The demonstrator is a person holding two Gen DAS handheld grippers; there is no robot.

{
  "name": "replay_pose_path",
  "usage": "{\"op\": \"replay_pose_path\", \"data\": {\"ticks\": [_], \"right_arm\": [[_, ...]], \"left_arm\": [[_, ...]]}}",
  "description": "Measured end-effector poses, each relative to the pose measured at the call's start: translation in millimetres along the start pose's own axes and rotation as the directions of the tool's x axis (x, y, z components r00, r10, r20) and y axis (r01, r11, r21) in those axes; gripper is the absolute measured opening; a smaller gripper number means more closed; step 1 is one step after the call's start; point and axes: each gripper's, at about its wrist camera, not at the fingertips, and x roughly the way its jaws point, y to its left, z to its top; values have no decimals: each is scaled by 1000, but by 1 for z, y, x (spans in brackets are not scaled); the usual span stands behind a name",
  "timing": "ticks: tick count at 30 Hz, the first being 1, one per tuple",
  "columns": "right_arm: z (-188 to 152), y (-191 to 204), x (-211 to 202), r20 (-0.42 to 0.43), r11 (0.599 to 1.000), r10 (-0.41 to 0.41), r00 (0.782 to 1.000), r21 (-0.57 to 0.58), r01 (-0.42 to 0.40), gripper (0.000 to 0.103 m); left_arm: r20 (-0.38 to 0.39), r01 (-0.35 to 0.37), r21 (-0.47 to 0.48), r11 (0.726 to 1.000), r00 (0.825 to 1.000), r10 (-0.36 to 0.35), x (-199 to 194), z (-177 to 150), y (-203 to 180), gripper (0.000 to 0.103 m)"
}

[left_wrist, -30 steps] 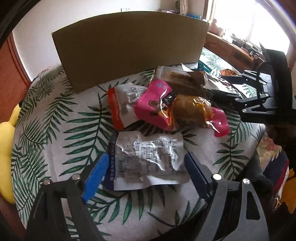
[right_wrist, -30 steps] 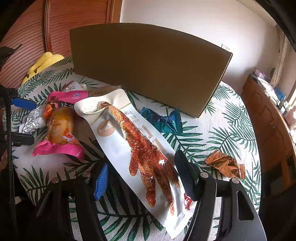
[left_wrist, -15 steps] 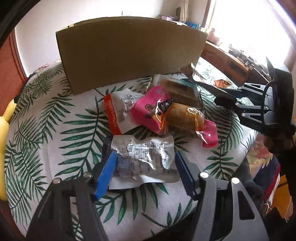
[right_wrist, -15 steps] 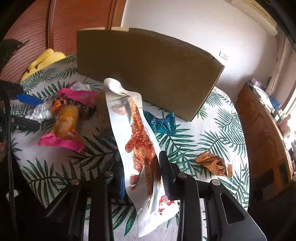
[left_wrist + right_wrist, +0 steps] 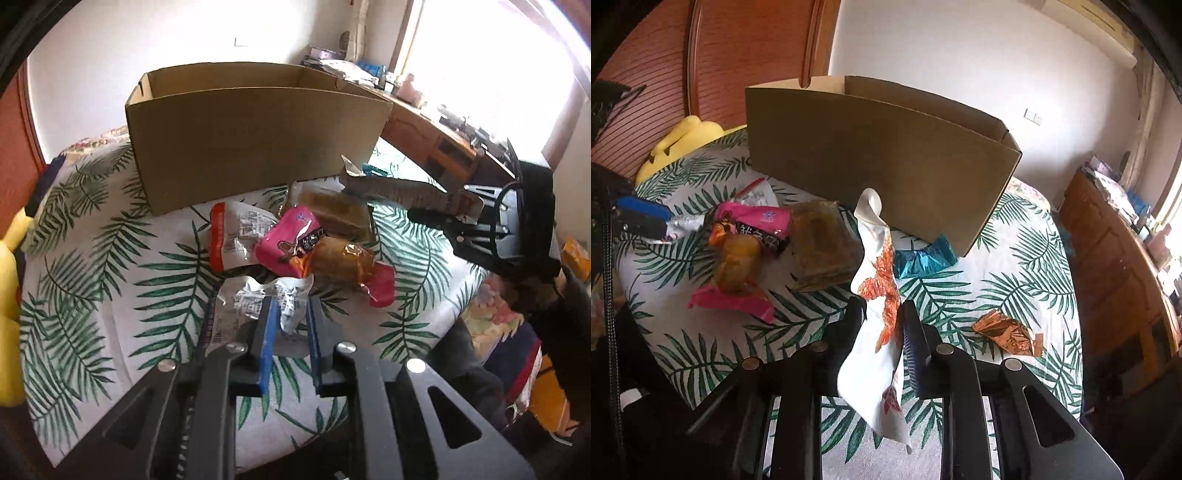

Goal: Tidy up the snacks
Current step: 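Close right tool on the white chicken-feet pack while left tool grasps the silver pouch, then lift both packs over the cardboard box and open both tools to release them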

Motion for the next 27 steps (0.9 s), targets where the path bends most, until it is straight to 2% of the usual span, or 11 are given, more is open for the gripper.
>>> {"op": "replay_pose_path", "data": {"ticks": [3,10,27], "right_arm": [[0,1,0,0,1000,-1,1000,-3,1,20],[-2,1,-2,2,1000,-1,1000,-7,1,20],[5,4,-23,60,1000,7,998,-18,-6,19]], "left_arm": [[-9,-17,37,999,1000,17,1,-1,-4,11],[31,-52,79,996,998,50,-13,2,-6,8],[157,-22,28,999,988,18,-53,21,1,8]]}}
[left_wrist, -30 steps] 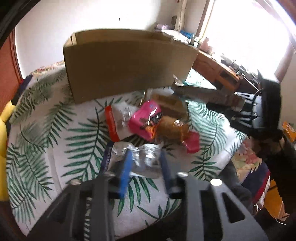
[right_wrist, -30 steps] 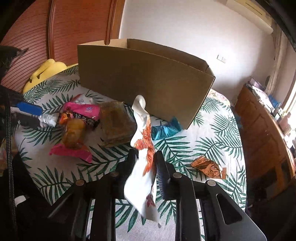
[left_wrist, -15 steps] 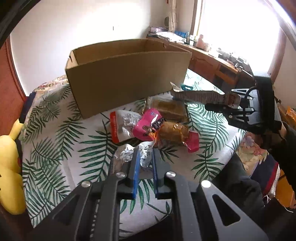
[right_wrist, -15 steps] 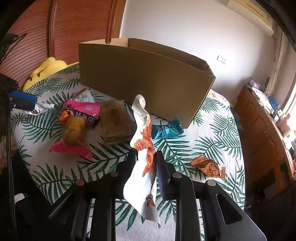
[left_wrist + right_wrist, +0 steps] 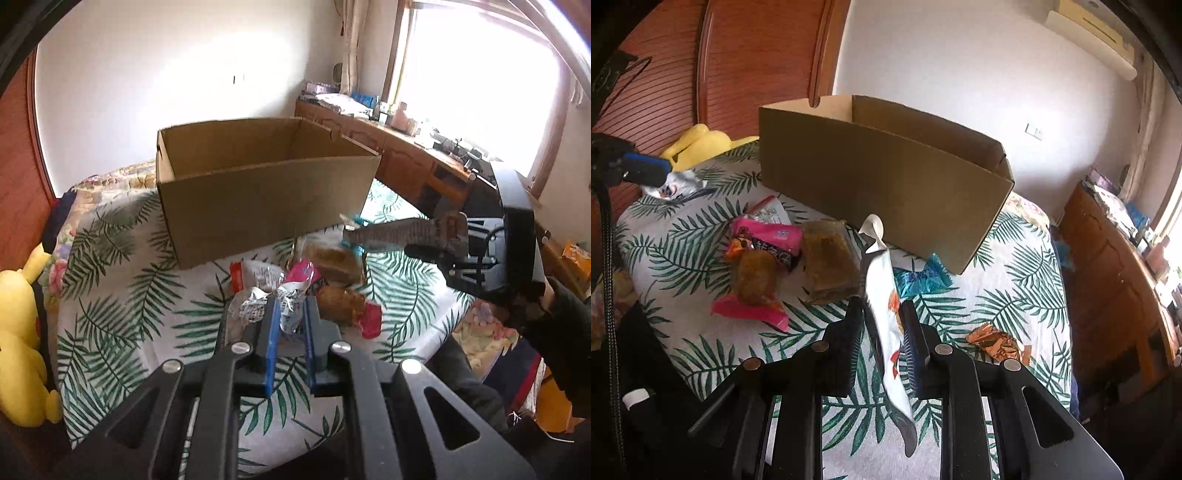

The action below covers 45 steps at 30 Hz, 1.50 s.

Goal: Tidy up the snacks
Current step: 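Lift both packs over the cardboard box and open both tools to release them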

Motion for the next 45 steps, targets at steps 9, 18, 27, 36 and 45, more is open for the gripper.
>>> {"op": "replay_pose_path", "data": {"ticks": [9,18,27,36,45], "right_arm": [[11,-1,-20,59,1000,3,998,3,-4,19],[29,-2,-44,137,1000,-5,991,-1,5,19],[59,-11,-72,226,1000,-27,974,0,28,19],[90,-14,-64,246,999,-46,968,-10,50,19],[118,-22,-25,194,996,-75,978,-26,81,19]], "left_arm": [[59,14,9,1000,998,-14,-10,23,-8,8],[120,20,22,1000,992,-23,-13,59,-14,8],[172,-16,29,999,985,11,-10,107,-9,8],[156,-69,21,997,986,65,18,137,3,8],[112,-94,2,996,989,94,56,166,18,9]]}}
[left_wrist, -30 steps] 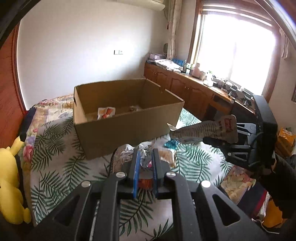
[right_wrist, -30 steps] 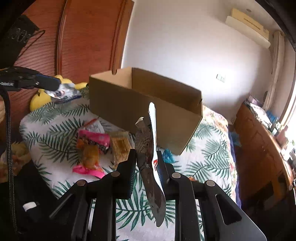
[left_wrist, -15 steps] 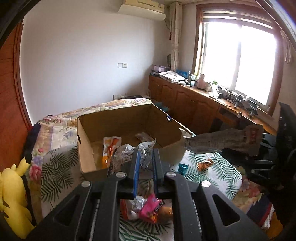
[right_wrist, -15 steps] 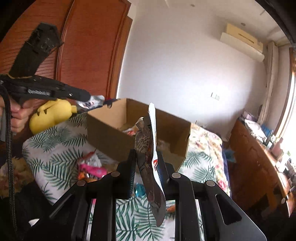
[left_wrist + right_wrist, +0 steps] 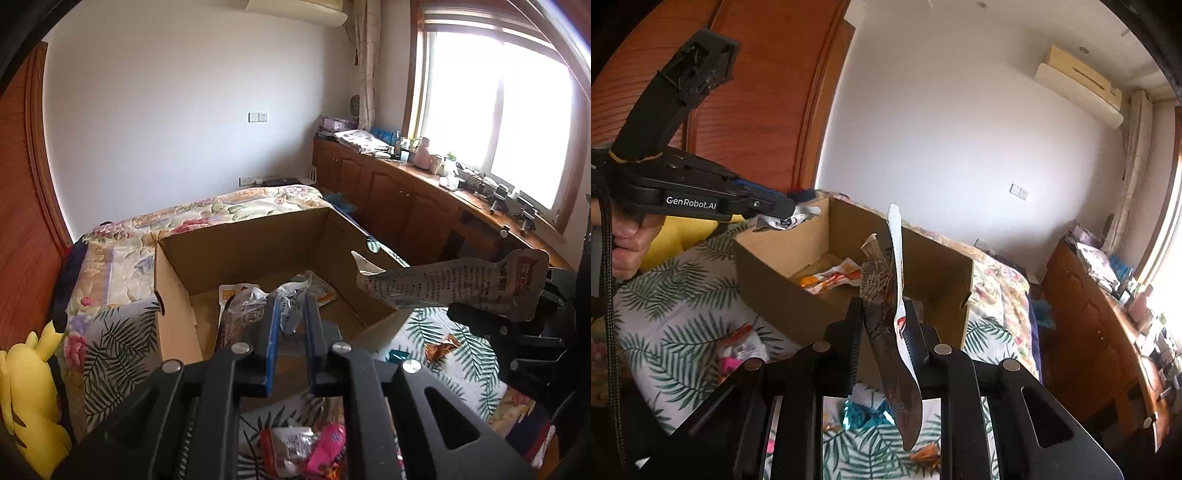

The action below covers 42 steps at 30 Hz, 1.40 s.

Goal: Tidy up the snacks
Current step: 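Lift both packs over the cardboard box and open both tools to release them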

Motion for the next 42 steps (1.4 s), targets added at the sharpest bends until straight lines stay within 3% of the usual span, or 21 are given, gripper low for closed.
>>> {"op": "replay_pose_path", "data": {"ticks": [15,24,29,31,33,35,42], "right_arm": [[9,-8,70,-106,999,0,994,51,5,19],[9,-22,98,-144,991,35,989,133,-15,19],[2,-26,107,-170,987,38,985,162,-11,20],[0,-29,106,-166,984,49,985,179,-18,30],[-1,-31,103,-155,981,63,986,194,-32,30],[-1,-33,96,-142,977,73,987,208,-42,30],[0,-35,55,-55,968,108,993,232,-92,32]], "left_arm": [[-85,-63,-26,998,995,61,66,4,22,9],[-93,-106,-3,994,990,105,74,9,25,10],[-90,-117,0,993,989,116,73,7,26,19],[-84,-110,-11,994,990,109,70,5,26,23],[-81,-101,-18,995,992,100,66,3,27,28],[-77,-103,-21,994,992,101,61,0,26,40],[-51,-70,-18,997,996,69,36,-11,20,44]]}}
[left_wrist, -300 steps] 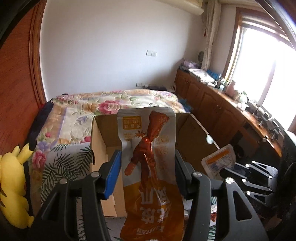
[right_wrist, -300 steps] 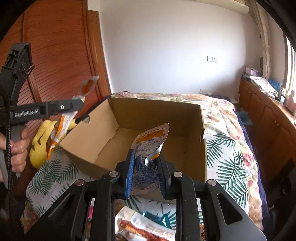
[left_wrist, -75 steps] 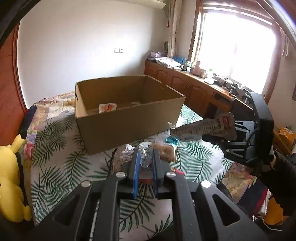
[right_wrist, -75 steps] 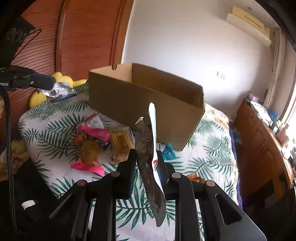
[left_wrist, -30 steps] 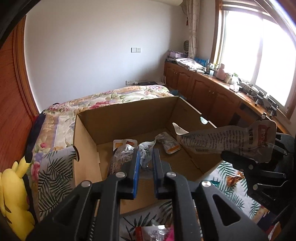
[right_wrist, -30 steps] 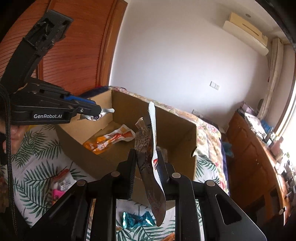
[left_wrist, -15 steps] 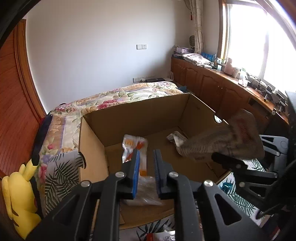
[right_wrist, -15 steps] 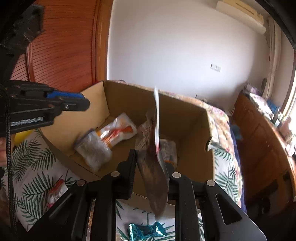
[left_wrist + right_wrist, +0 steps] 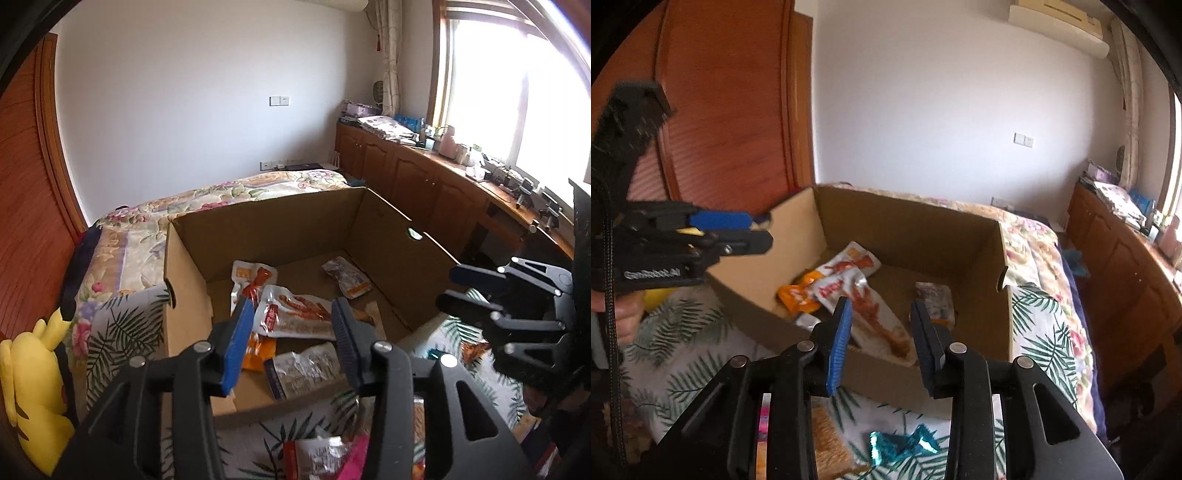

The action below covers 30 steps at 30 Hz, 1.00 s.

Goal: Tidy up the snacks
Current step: 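Lift both packs over the cardboard box and open both tools to release them, then move right tool to the gold granular snack bag while left tool approaches the pink packs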

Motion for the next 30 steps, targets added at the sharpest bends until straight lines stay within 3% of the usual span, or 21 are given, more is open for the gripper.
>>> {"op": "replay_pose_path", "data": {"ticks": [7,15,23,30], "right_arm": [[-20,15,-45,53,998,56,997,0,-56,35],[-50,30,-67,44,996,84,996,-27,-83,39],[-76,35,-42,-29,996,80,996,-34,-81,48],[-101,35,-2,-115,995,91,989,-31,-95,53]], "left_arm": [[14,17,48,999,1000,-17,-29,-16,-7,53],[13,72,40,997,997,-72,-54,-40,-11,59],[24,97,46,994,995,-98,-68,-76,-19,65],[-2,100,3,995,995,-100,-57,-111,-17,69]]}}
